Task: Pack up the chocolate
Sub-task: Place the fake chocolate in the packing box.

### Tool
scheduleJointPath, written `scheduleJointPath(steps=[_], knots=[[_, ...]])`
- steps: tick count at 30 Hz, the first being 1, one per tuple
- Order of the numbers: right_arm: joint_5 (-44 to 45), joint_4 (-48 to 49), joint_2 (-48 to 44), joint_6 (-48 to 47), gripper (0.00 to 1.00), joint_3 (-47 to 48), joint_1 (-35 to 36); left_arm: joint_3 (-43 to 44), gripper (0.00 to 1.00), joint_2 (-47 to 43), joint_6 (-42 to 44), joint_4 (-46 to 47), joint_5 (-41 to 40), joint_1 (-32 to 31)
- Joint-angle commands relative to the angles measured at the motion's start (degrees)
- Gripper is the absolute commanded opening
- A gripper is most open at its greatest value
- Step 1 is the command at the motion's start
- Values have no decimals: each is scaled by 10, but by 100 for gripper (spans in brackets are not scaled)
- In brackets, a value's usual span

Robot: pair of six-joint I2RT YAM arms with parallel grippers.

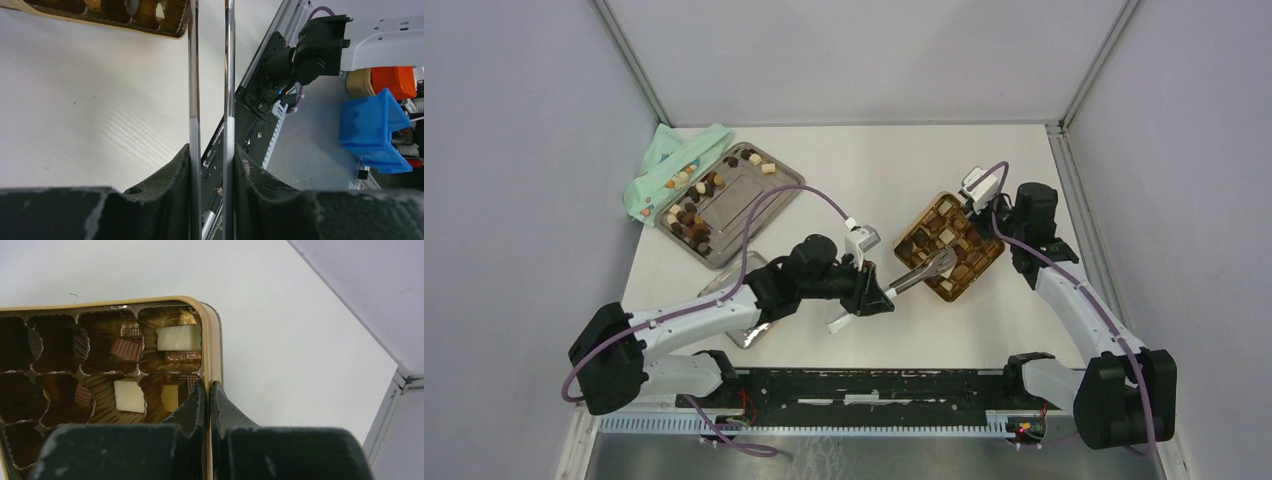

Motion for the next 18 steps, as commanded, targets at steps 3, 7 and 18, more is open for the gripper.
scheduleJointPath(steps=[3, 7, 18], knots=[[-33, 65, 13, 61, 0, -10, -25, 49, 2, 46, 27, 65, -23, -22], [-49, 72, 25, 75, 0, -26, -37, 66, 2, 74, 37, 61, -29, -30], [-44, 96, -18, 78, 0, -46, -39, 76, 2, 71, 50, 37, -47, -35]])
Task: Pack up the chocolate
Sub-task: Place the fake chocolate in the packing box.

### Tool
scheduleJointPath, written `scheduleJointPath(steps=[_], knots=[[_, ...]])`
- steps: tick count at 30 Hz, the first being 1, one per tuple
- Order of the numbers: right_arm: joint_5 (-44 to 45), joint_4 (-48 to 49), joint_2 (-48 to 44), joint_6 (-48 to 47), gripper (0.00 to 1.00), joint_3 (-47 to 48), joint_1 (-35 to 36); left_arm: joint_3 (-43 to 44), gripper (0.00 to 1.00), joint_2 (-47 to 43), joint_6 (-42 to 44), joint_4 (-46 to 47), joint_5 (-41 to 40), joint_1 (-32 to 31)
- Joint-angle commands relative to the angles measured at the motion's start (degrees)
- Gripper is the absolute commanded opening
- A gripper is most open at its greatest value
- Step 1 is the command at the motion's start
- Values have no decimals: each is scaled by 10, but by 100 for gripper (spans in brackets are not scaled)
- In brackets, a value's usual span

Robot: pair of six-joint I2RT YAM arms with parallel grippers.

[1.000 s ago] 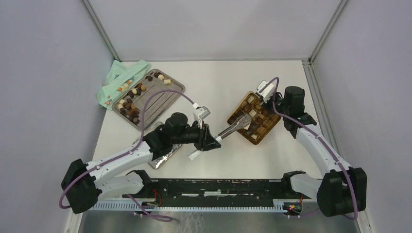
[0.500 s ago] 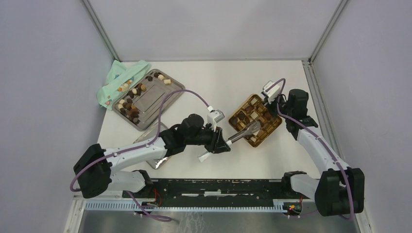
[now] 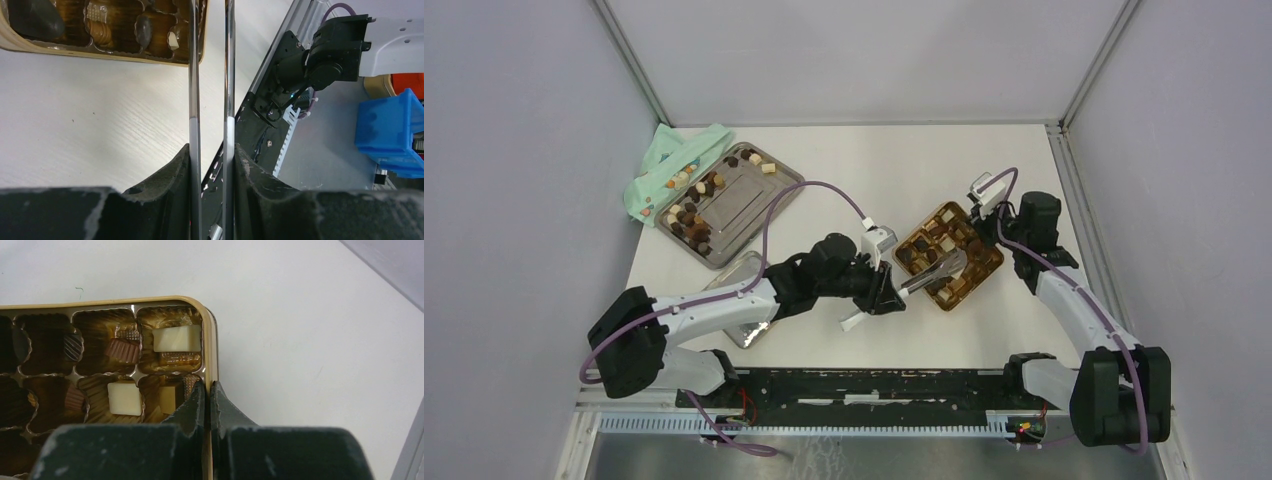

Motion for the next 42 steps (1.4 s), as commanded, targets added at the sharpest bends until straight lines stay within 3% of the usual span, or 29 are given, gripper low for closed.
scheduleJointPath(steps=[1, 16, 42], knots=[[-14, 65, -28, 18, 0, 2, -2, 31, 2, -9, 30, 17, -22, -5], [21, 84, 37, 67, 0, -12, -10, 109, 2, 70, 62, -97, -139, -50], [19, 69, 104, 76, 9, 0, -25, 141, 4, 104, 73, -119, -145, -78]])
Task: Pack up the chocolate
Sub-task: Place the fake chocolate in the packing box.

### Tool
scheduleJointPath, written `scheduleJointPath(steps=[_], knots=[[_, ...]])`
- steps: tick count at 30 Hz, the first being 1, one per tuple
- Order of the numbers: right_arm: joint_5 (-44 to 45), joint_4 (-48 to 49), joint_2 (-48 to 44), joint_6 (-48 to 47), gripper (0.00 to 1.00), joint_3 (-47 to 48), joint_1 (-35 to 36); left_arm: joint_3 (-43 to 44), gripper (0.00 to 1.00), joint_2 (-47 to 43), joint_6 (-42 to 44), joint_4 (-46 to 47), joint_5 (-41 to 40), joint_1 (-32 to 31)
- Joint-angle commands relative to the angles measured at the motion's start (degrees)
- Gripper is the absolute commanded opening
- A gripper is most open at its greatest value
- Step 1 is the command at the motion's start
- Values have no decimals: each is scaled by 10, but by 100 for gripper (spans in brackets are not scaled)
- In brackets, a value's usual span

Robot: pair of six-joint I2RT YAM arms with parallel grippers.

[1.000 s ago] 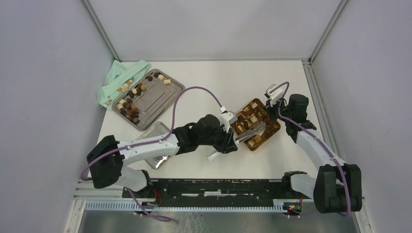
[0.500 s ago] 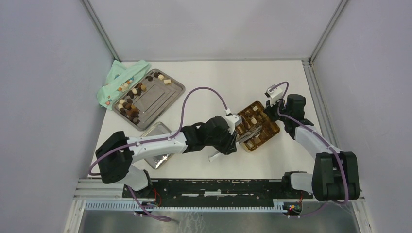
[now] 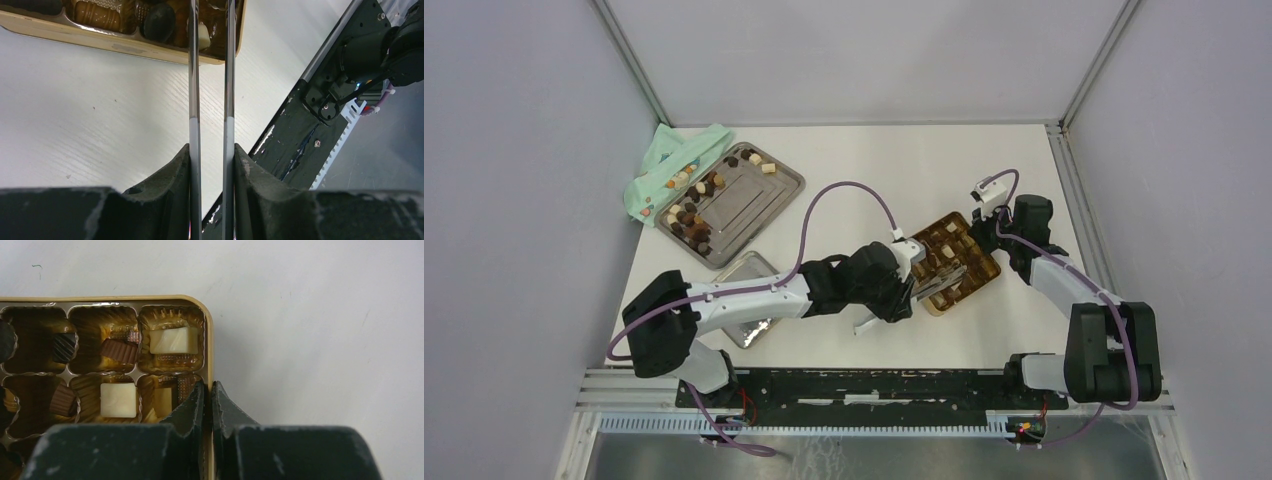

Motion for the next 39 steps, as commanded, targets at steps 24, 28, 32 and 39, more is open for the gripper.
scheduleJointPath(steps=[24, 28, 32, 39], knots=[[-27, 23, 18, 10, 24, 22, -2, 53, 14, 29, 39, -14, -26, -25], [-31, 21, 20, 10, 31, 24, -2, 54, 22, 28, 39, -18, -35, -29], [-36, 20, 18, 10, 38, 25, -2, 53, 31, 26, 37, -19, -41, -30], [-47, 18, 7, 13, 47, 26, -25, 57, 40, 27, 35, -18, -44, -31]])
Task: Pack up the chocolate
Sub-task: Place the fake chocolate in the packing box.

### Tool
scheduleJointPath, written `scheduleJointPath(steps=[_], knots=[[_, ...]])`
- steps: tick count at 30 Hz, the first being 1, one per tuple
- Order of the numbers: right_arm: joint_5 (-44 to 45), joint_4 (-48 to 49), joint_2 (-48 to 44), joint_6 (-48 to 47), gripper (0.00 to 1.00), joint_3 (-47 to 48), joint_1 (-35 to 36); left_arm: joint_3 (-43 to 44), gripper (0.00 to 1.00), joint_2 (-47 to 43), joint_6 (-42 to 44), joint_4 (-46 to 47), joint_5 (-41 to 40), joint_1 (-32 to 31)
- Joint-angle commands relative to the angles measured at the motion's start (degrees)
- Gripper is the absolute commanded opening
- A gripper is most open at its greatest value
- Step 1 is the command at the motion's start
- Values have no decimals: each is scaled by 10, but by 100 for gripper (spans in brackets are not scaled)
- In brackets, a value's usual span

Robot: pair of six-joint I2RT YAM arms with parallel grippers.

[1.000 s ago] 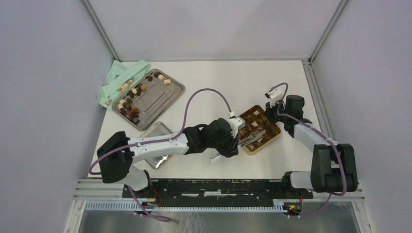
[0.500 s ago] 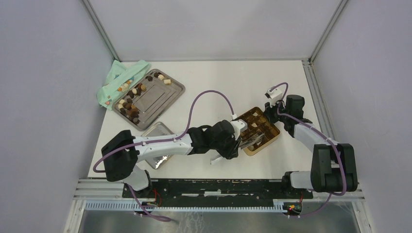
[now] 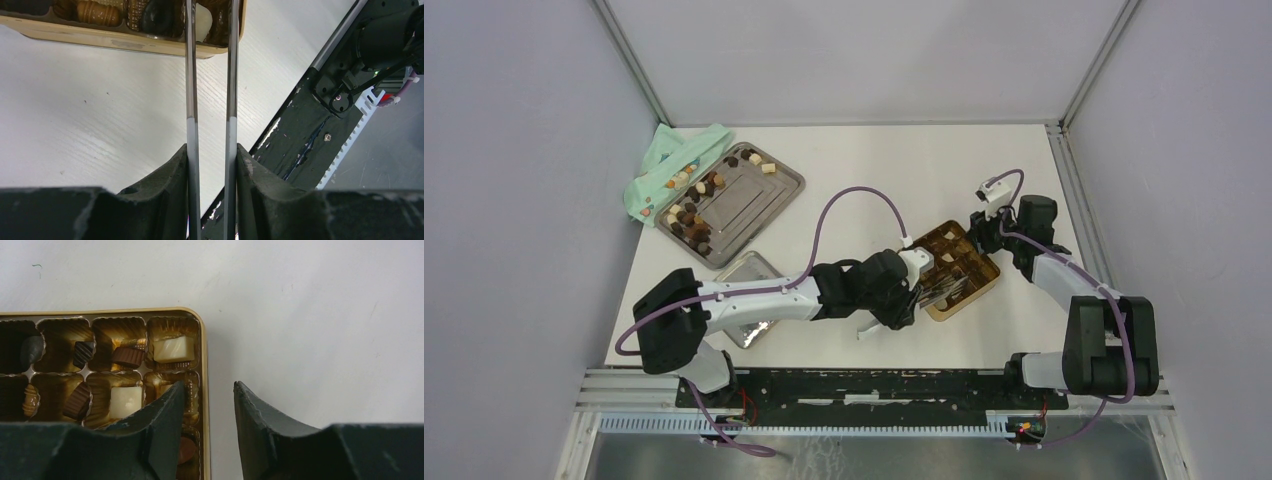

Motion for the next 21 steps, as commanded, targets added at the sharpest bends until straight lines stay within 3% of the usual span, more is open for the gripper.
scheduleJointPath(steps=[1, 10, 15, 21], knots=[[-21, 16, -13, 8, 48, 25, -7, 30, 41, -2, 27, 19, -15, -3], [-66, 15, -43, 6, 51, 23, -23, 16, 42, -33, 14, 44, -27, -5], [-166, 10, -79, -12, 51, 17, -43, 7, 40, -86, 1, 37, -78, 1], [-220, 4, -118, -26, 52, 8, -56, -13, 40, -152, -10, -21, -77, 90]])
